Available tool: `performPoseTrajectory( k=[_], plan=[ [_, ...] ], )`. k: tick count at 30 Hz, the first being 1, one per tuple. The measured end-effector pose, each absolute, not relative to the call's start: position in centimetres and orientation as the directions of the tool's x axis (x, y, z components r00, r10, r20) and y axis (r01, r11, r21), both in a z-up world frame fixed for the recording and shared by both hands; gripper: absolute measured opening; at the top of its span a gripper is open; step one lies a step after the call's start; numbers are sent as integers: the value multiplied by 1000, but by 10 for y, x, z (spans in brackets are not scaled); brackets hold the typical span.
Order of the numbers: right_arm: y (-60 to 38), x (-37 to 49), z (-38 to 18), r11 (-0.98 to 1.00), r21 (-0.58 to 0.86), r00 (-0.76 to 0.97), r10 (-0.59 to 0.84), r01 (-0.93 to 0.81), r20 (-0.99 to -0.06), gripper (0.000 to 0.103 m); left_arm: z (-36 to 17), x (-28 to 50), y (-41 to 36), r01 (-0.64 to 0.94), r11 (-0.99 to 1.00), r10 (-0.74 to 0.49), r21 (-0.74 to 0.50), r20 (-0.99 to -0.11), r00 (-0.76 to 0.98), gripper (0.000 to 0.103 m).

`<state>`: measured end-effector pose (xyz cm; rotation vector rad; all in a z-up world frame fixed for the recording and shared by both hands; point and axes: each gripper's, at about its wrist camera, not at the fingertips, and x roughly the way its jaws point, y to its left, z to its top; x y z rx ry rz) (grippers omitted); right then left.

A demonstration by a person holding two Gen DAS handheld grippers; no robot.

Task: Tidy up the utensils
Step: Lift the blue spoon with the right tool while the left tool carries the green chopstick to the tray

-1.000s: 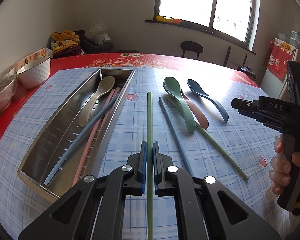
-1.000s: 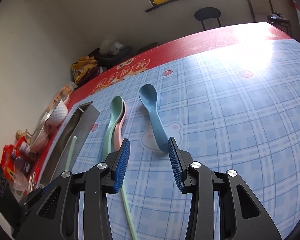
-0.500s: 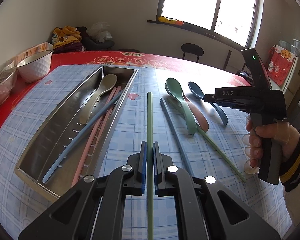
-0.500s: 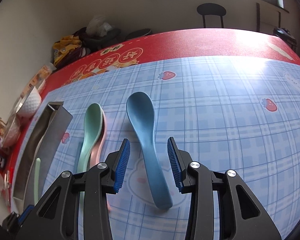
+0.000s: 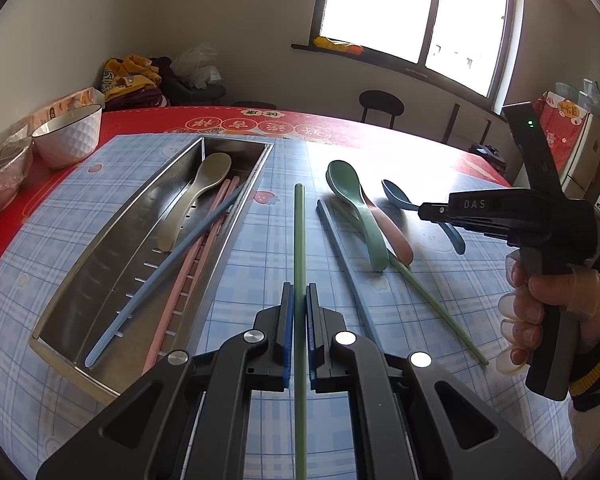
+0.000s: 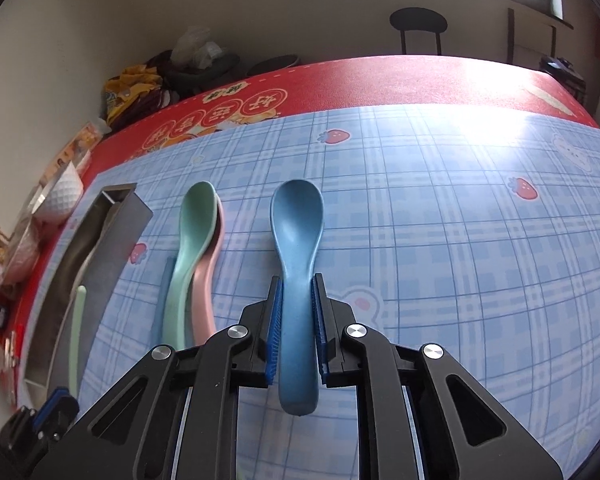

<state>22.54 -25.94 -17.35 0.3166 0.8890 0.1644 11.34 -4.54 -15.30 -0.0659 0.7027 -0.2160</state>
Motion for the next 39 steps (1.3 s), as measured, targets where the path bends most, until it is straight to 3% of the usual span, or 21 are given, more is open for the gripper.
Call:
performPoseTrajectory(
  k=[9, 29, 31, 33, 39],
  plan=[
    [-257, 172, -177, 783, 620, 698, 468, -43, -543, 14, -153, 114, -45, 192, 970, -243, -149, -629, 738, 6],
    [-235, 196, -214, 724, 688, 506, 615, -58, -605, 14, -154, 115, -48, 200, 970, -241, -137, -636, 733, 6],
    [-238, 196, -216, 716, 695, 512, 619, -57, -595, 14, -154, 115, -47, 200, 969, -244, -141, -635, 733, 6],
    [-240, 194, -215, 699, 712, 525, 631, -64, -571, 7, -154, 115, -46, 201, 968, -248, -148, -634, 733, 6],
    [-242, 185, -204, 703, 702, 578, 622, -113, -529, 7, -154, 115, -45, 210, 965, -262, -158, -626, 735, 6]
  ],
)
